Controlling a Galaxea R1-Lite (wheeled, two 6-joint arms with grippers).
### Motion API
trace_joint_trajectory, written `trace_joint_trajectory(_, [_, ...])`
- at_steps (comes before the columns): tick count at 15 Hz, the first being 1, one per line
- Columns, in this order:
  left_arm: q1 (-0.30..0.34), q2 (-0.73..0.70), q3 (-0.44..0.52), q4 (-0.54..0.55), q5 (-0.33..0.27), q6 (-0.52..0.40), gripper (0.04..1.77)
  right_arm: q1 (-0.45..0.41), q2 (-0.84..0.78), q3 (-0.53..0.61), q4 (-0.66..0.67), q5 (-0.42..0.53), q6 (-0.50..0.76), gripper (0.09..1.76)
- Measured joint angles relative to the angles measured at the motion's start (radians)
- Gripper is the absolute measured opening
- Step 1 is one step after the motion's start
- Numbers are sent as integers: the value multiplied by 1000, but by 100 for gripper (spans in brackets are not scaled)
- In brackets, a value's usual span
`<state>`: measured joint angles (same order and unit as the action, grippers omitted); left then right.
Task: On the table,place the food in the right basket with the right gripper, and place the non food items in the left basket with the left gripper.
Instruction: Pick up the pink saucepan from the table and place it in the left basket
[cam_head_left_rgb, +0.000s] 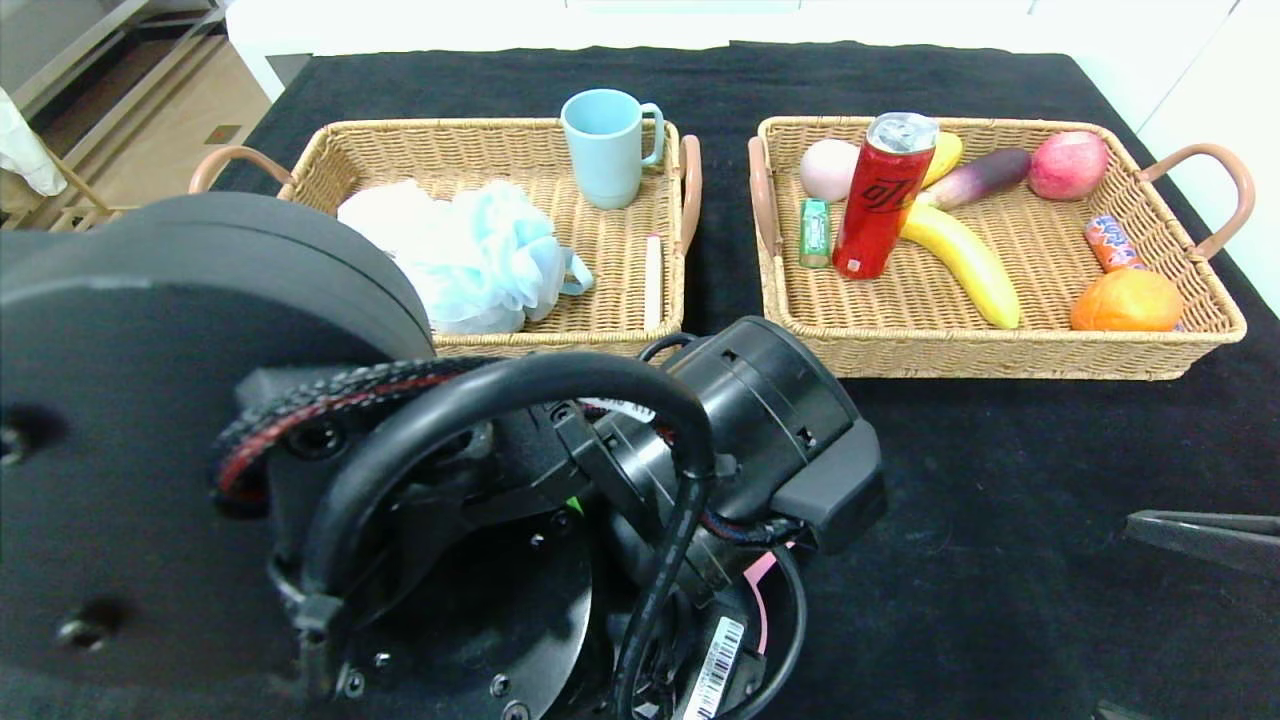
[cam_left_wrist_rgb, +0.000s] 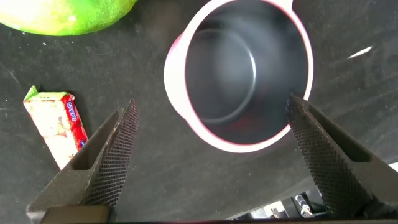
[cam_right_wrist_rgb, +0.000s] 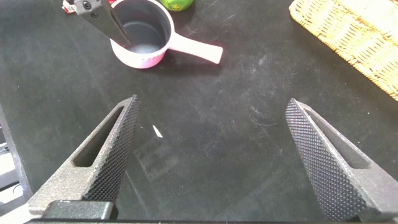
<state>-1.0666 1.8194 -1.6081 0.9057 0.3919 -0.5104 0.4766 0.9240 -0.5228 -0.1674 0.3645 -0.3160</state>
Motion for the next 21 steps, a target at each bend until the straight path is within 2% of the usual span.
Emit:
trace_joint_trajectory(13, [10, 7, 5, 3, 3, -16, 172, 0, 0, 0, 0, -1, 2, 171])
trace_joint_trajectory(21, [45, -9, 13, 3, 3, -23, 172, 0, 4, 1, 0, -2, 1, 171])
